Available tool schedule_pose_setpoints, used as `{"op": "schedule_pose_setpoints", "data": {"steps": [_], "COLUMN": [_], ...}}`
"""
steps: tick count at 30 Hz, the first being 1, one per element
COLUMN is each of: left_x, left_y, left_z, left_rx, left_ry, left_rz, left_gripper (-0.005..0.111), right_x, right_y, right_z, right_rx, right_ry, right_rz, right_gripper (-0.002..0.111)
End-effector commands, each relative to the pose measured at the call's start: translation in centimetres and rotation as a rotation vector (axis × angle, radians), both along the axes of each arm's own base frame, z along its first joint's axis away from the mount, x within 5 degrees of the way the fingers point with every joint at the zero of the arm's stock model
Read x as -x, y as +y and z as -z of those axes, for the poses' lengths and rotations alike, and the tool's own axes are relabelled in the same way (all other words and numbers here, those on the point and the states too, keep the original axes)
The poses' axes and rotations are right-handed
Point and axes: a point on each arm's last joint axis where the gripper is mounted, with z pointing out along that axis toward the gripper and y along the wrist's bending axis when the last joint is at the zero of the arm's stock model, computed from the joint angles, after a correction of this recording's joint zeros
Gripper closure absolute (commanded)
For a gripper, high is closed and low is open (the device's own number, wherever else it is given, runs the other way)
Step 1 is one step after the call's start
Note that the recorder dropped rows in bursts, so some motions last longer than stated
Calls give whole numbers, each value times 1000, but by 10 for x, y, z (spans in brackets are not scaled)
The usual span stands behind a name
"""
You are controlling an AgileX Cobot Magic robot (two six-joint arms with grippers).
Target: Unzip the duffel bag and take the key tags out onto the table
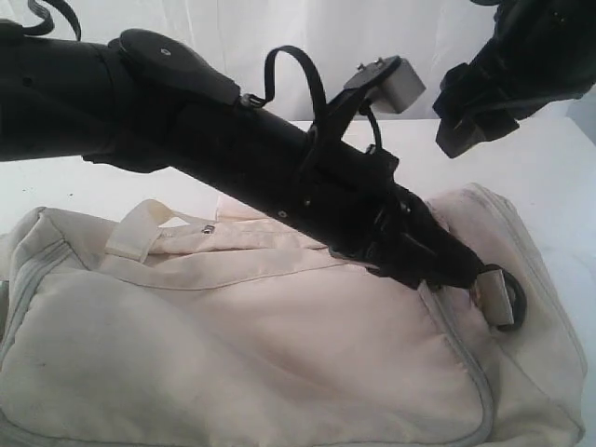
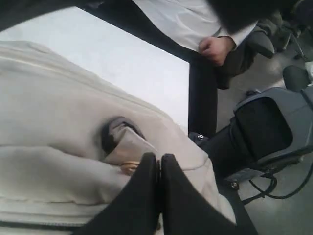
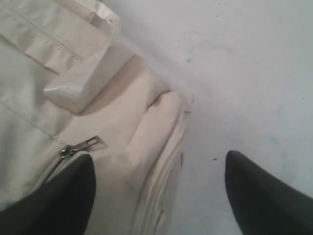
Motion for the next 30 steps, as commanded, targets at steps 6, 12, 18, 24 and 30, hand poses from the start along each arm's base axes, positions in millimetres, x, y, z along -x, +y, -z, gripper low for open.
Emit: {"op": "schedule_pose_setpoints", "data": {"steps": [6,12,18,24,30], "left_x": [41,50,57,63,62], "left_y": [-14,-12,-8,-4,-5], "left_z": [-8,-9,-10,-11,-11], "left_rx": [24,10,2,-2,-1], "left_ry": [48,88,130,163,159], "left_rz": [166,238,322,393,383], "left_gripper": [107,107,107,107,107], "right_x": [14,21,27,30,31], "right_y": [-5,-2,-4,-6,-8], "right_z": [30,46,46,54,61], "right_rx": [14,-22,-38,-17,11], "right_ry": [118,206,211,232,246], "right_rz": [6,7,4,2,5], "right_gripper": [45,45,45,53,78]}}
